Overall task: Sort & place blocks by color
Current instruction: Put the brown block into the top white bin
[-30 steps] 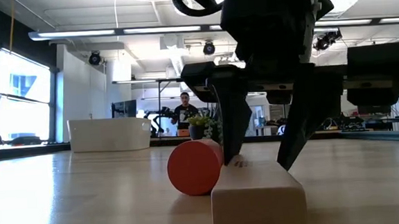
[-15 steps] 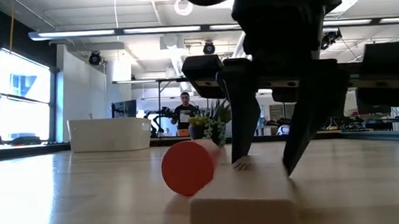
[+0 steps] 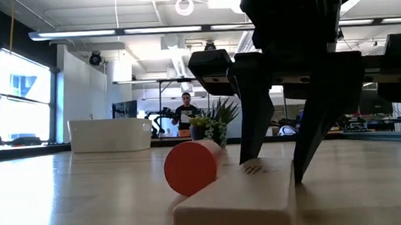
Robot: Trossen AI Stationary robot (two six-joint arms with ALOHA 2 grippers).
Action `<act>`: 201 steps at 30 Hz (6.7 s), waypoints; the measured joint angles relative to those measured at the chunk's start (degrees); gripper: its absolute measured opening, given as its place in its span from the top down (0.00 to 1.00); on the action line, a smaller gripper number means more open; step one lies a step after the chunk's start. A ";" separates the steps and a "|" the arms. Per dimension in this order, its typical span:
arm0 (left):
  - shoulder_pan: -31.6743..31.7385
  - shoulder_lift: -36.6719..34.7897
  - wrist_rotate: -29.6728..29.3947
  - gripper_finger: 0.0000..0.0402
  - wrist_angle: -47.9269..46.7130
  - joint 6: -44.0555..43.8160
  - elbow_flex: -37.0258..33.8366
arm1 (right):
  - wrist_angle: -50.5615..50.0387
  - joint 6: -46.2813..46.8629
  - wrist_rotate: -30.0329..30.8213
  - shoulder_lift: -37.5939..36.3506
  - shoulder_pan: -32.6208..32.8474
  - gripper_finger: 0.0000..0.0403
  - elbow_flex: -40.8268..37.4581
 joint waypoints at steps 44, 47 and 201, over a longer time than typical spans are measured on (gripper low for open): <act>0.02 -0.02 0.02 0.57 0.02 0.48 0.00 | -2.15 12.12 0.79 -8.03 0.33 0.76 -0.22; 0.00 -0.02 -0.34 0.57 0.01 0.59 0.00 | -1.66 13.50 4.06 -9.45 -0.11 0.76 -0.22; 80.74 -15.37 43.87 0.90 22.31 50.11 0.00 | 14.00 26.06 46.05 -15.91 -18.10 0.75 5.88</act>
